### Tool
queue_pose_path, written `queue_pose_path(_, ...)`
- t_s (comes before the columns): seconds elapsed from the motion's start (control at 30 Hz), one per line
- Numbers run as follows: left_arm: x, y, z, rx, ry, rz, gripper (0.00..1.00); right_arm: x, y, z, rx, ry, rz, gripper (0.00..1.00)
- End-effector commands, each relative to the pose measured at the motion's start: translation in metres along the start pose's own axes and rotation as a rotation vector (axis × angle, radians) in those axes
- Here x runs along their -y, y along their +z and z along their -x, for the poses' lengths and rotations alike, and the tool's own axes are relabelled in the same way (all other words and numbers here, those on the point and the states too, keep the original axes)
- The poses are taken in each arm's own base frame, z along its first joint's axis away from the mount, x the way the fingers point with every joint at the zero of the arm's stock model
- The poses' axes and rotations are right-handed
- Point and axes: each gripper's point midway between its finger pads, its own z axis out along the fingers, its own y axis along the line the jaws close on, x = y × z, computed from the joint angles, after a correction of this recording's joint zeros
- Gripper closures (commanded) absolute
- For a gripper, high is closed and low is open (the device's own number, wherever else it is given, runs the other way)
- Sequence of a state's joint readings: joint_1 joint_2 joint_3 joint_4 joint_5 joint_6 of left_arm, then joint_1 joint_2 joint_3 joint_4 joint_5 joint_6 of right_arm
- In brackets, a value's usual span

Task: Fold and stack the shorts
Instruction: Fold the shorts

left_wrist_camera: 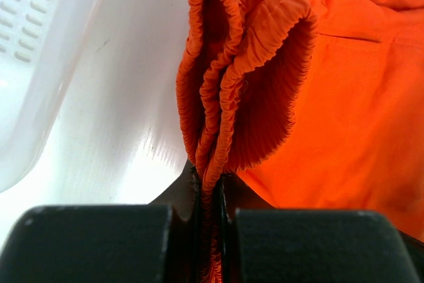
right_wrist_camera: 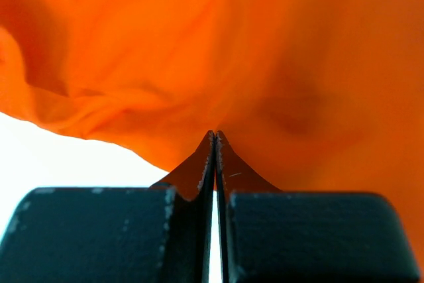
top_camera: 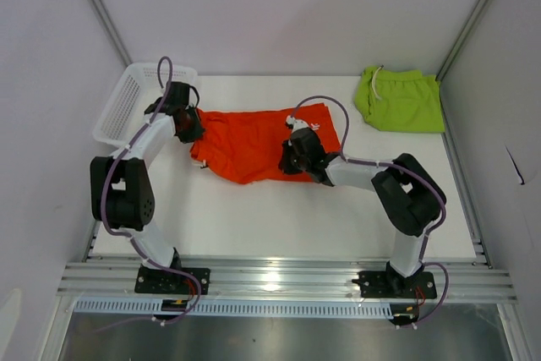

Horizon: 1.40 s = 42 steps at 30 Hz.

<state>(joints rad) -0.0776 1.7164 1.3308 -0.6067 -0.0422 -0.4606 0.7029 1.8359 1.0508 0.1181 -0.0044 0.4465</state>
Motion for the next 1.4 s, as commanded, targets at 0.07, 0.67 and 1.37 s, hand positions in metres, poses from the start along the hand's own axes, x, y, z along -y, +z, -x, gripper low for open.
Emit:
queue_pose_path(0.07, 0.008, -0.016, 0.007, -0.009, 0.024, -0.033, 1.00, -0.033, 0.020, 0.005, 0.025, -0.061, 0.073, 1.00)
queue_pose_path(0.67, 0.028, -0.083, 0.009, 0.037, 0.089, -0.056, 1.00, -0.079, 0.035, -0.080, -0.043, -0.071, 0.038, 1.00)
queue_pose_path(1.37, 0.043, -0.144, -0.035, 0.055, 0.245, -0.137, 1.00, -0.194, 0.039, -0.104, -0.171, 0.256, 0.460, 1.00)
